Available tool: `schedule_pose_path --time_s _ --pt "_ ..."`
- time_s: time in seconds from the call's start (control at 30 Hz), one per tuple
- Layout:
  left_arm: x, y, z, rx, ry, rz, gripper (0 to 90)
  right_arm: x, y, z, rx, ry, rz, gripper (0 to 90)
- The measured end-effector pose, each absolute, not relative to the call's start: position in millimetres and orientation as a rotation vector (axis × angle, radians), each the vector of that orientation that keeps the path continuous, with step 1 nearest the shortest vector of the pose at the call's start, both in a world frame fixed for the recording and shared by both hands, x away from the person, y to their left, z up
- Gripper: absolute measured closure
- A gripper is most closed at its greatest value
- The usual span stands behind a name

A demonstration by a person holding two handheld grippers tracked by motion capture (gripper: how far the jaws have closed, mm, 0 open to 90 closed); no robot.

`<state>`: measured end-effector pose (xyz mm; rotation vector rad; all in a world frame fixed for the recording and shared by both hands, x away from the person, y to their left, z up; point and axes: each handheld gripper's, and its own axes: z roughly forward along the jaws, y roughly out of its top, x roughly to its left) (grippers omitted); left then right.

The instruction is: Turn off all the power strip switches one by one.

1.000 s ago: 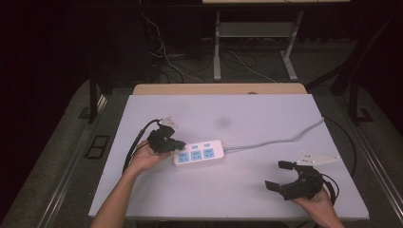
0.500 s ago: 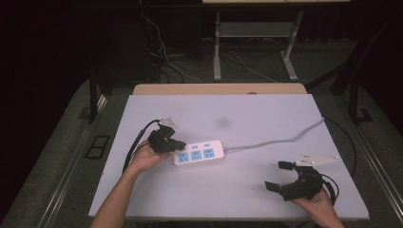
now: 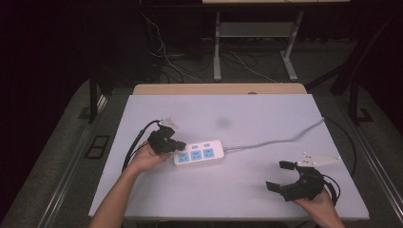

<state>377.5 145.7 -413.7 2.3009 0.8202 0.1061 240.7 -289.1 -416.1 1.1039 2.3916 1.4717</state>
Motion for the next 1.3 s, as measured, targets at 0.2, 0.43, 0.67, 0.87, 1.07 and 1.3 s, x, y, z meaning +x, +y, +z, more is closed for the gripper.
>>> schedule_pose_path --time_s 0.2,0.43,0.67,0.87,1.07,1.3 --pt "379 148 -414 2.289 0.824 0.081 89.7 241 -289 -416 1.106 2.393 1.470 0.7" --pt "379 147 -414 2.292 0.824 0.084 89.7 242 -289 -417 1.106 2.392 1.471 0.7" --pt "380 149 -411 2.260 0.833 0.082 89.6 242 -291 -416 1.107 2.387 1.480 0.7" --pt "382 154 -410 2.266 0.850 0.105 89.5 242 -292 -416 1.112 2.383 1.480 0.7" --pt "382 154 -405 2.264 0.833 0.107 89.5 243 -292 -417 1.117 2.379 1.483 0.7" --pt "378 140 -395 2.299 0.765 0.129 89.4 243 -292 -417 1.114 2.381 1.482 0.7"
